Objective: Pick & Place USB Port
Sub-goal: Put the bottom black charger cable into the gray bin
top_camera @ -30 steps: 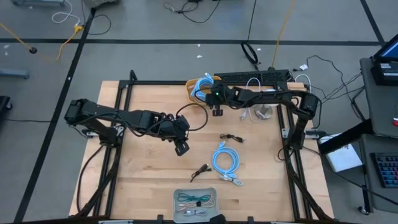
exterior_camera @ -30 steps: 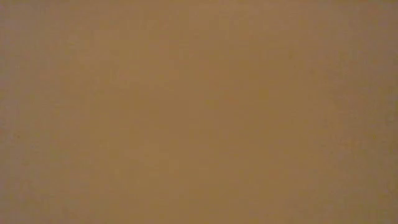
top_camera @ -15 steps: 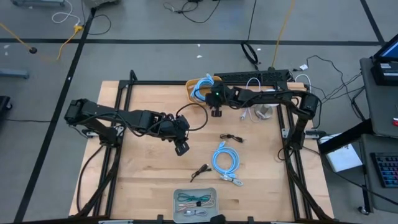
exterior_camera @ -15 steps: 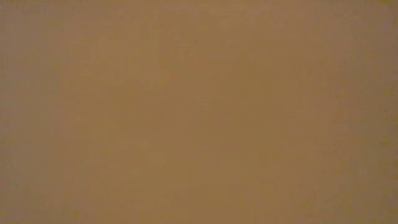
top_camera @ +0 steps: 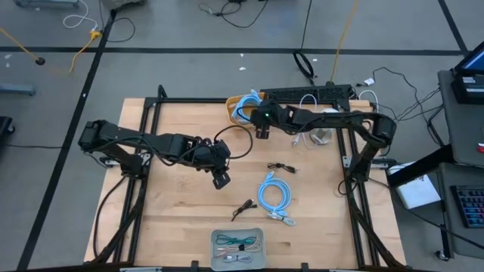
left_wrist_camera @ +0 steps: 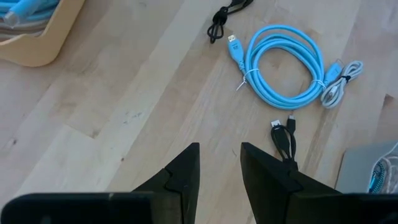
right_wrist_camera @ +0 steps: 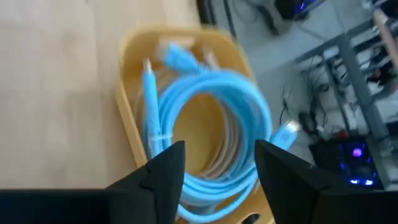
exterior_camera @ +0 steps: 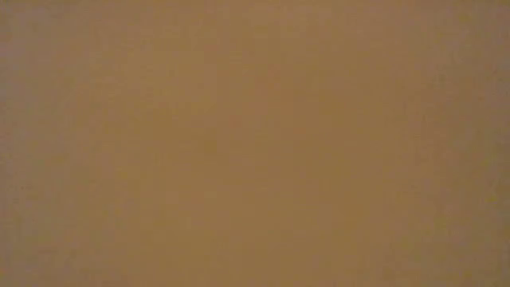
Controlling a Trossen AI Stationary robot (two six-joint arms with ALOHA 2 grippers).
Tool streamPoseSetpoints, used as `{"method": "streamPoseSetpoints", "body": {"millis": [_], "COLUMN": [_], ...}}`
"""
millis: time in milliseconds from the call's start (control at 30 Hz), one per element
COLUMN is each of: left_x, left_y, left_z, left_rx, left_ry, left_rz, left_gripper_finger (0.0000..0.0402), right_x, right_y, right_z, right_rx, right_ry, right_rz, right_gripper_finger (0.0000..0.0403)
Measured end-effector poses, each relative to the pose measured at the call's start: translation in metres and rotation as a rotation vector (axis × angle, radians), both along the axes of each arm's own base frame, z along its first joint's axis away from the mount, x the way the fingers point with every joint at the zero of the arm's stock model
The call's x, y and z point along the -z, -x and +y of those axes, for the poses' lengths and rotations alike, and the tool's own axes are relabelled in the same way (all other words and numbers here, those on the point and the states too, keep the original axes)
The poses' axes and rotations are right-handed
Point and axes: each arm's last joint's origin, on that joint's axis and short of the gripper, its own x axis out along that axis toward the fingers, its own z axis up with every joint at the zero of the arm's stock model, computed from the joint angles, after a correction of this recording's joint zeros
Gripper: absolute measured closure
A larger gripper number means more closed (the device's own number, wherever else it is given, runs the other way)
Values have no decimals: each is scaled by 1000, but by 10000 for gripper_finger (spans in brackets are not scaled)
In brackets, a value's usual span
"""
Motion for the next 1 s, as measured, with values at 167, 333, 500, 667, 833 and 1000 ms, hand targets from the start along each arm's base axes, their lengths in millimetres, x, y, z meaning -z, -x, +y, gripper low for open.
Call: {"method": "streamPoseSetpoints", "body": {"millis": [167, 333, 500, 667, 833, 1000], "left_x": [0, 0, 15, 55, 93, 119], "left_y": [-1, -2, -9, -19, -40, -55], "left_z": [10, 21, 20, 6, -14, -29], "left_rx": [-31, -60, 29, 88, 163, 171], "left_ry": [4, 80, 162, 215, 294, 411], "left_rz": [0, 2, 66, 193, 218, 252], "left_gripper_finger": [282, 282, 282, 281, 278, 236], "right_x": [-58, -106, -125, -133, -135, -136], "right_y": [19, 59, 107, 149, 175, 177], "right_z": [34, 87, 138, 170, 183, 192], "right_rx": [49, 37, -33, 24, 139, 185], "right_ry": [-61, -284, -546, -712, -747, -653], "right_rz": [-183, -270, -239, -197, -229, -314], "right_gripper_finger": [196, 193, 197, 197, 199, 200]}}
